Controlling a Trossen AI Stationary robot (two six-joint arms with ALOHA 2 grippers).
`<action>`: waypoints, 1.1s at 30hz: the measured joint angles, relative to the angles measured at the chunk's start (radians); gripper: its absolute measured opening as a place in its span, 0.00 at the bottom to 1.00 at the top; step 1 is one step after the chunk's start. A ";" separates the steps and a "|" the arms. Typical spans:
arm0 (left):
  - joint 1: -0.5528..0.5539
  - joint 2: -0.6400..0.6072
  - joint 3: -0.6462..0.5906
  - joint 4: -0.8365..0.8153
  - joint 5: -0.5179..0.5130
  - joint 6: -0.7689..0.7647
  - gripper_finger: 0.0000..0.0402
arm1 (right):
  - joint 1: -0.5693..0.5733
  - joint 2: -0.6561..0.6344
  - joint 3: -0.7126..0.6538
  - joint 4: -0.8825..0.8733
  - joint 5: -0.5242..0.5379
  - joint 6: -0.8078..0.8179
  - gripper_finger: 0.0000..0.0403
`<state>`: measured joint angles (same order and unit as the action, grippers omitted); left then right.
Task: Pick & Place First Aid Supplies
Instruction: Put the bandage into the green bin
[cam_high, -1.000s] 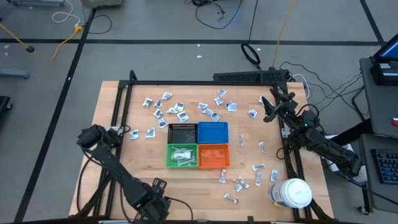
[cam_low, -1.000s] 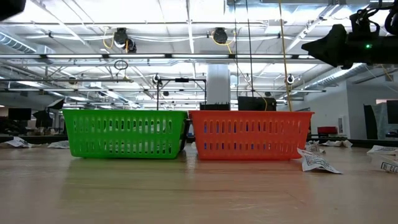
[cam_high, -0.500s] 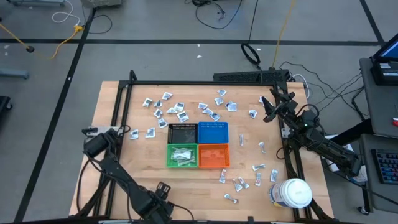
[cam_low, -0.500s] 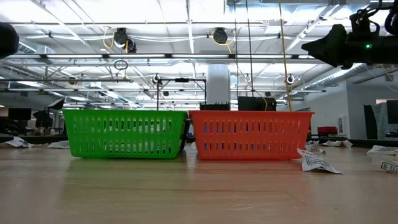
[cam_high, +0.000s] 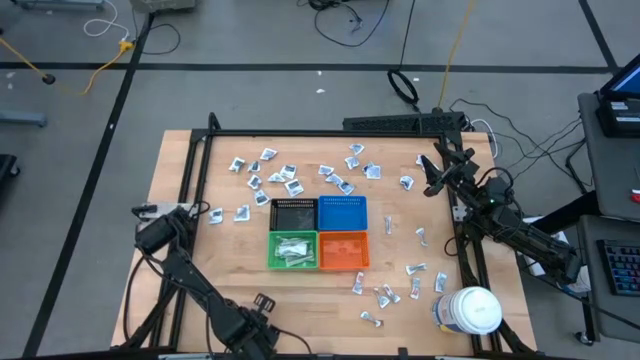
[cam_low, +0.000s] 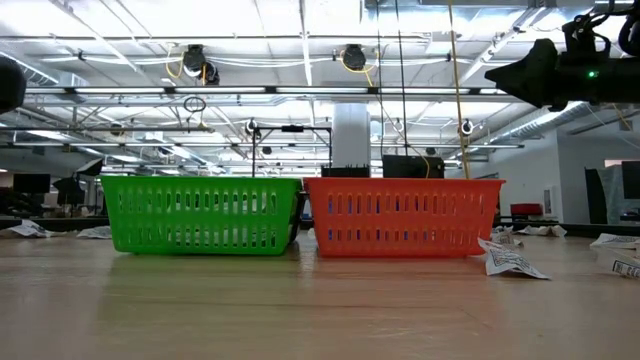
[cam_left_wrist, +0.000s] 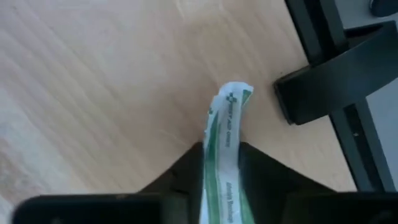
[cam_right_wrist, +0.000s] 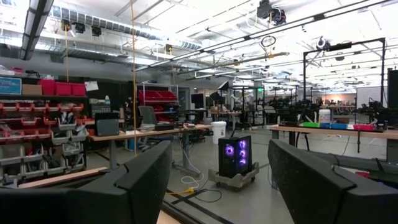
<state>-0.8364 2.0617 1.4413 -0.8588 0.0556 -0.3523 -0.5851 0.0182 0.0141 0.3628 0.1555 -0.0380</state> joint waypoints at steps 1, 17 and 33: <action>0.000 0.000 0.000 -0.004 0.002 -0.001 0.19 | 0.000 0.000 0.000 -0.001 0.000 0.000 0.65; 0.029 -0.134 -0.004 -0.105 0.067 -0.028 0.00 | 0.000 0.000 0.000 -0.001 0.000 0.000 0.65; 0.158 -0.342 -0.003 -0.216 0.039 -0.016 0.00 | 0.000 0.000 0.000 -0.001 0.000 0.000 0.65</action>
<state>-0.6781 1.7199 1.4387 -1.0747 0.0946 -0.3687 -0.5852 0.0181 0.0141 0.3614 0.1555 -0.0380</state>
